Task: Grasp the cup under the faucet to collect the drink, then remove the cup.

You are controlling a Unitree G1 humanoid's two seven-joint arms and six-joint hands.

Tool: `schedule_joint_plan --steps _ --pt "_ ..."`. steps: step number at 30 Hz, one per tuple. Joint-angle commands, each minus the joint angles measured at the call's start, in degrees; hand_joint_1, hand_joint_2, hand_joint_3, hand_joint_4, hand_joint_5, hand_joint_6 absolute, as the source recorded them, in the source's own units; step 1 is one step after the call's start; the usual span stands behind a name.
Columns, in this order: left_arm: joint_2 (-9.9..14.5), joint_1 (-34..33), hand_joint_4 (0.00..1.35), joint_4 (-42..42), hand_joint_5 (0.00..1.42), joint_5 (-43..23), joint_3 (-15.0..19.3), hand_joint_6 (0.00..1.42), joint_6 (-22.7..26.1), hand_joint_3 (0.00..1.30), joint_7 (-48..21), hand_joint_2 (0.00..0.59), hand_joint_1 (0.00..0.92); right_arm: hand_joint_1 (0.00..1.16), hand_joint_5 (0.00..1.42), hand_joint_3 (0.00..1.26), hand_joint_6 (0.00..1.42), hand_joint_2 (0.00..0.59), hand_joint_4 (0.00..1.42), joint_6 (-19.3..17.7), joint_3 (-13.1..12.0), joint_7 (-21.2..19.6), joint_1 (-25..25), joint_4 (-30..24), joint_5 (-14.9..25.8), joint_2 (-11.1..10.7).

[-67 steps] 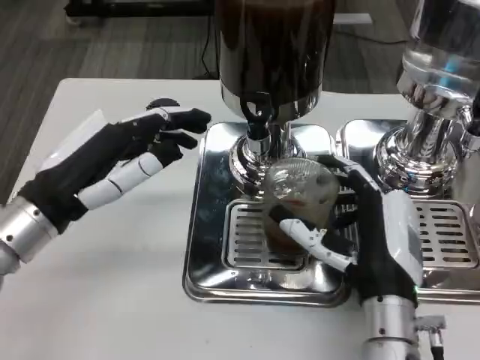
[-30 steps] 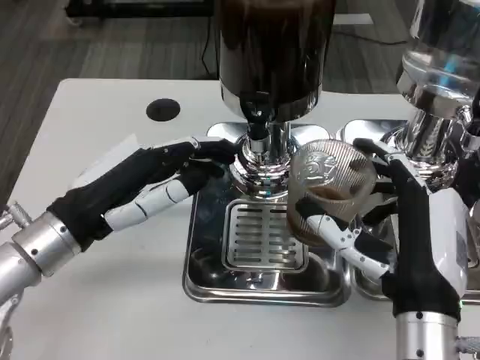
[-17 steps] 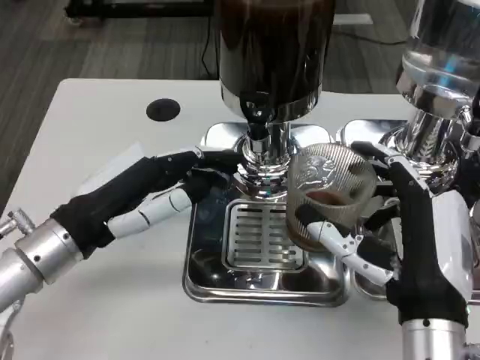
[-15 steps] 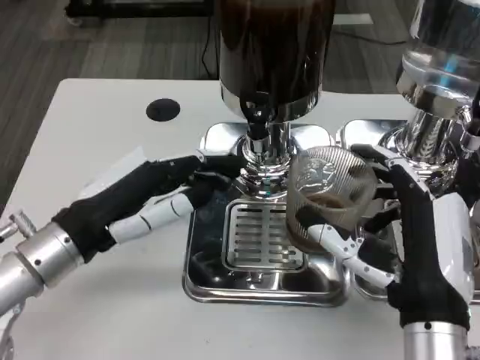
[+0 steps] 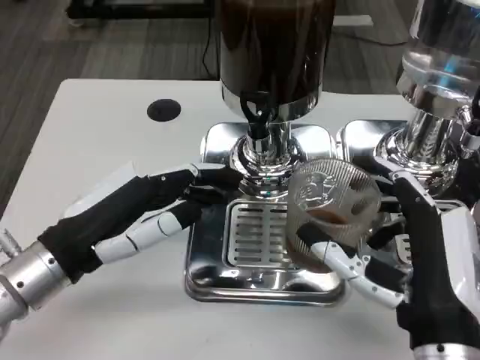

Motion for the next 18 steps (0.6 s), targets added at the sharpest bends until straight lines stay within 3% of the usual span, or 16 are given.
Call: schedule_joint_plan --steps 1,8,18 --pt "0.77 2.04 0.24 -2.30 0.31 -0.98 0.81 0.31 1.76 0.26 -0.79 0.168 0.000 0.68 0.71 0.53 0.87 0.235 0.56 -2.72 0.45 0.37 1.81 -3.91 0.53 -0.14" --pt "1.18 4.60 0.24 -5.99 0.31 -2.98 1.92 0.31 4.02 0.26 -1.70 0.167 0.000 0.68 0.71 0.53 0.87 0.235 0.56 -3.26 0.97 1.07 5.41 -7.04 0.43 -0.41" --pt "1.35 7.69 0.25 -8.58 0.31 -4.62 2.99 0.31 5.90 0.27 -3.74 0.167 0.000 0.68 0.71 0.54 0.88 0.235 0.56 -3.45 1.05 1.52 6.87 -8.12 0.34 -0.17"
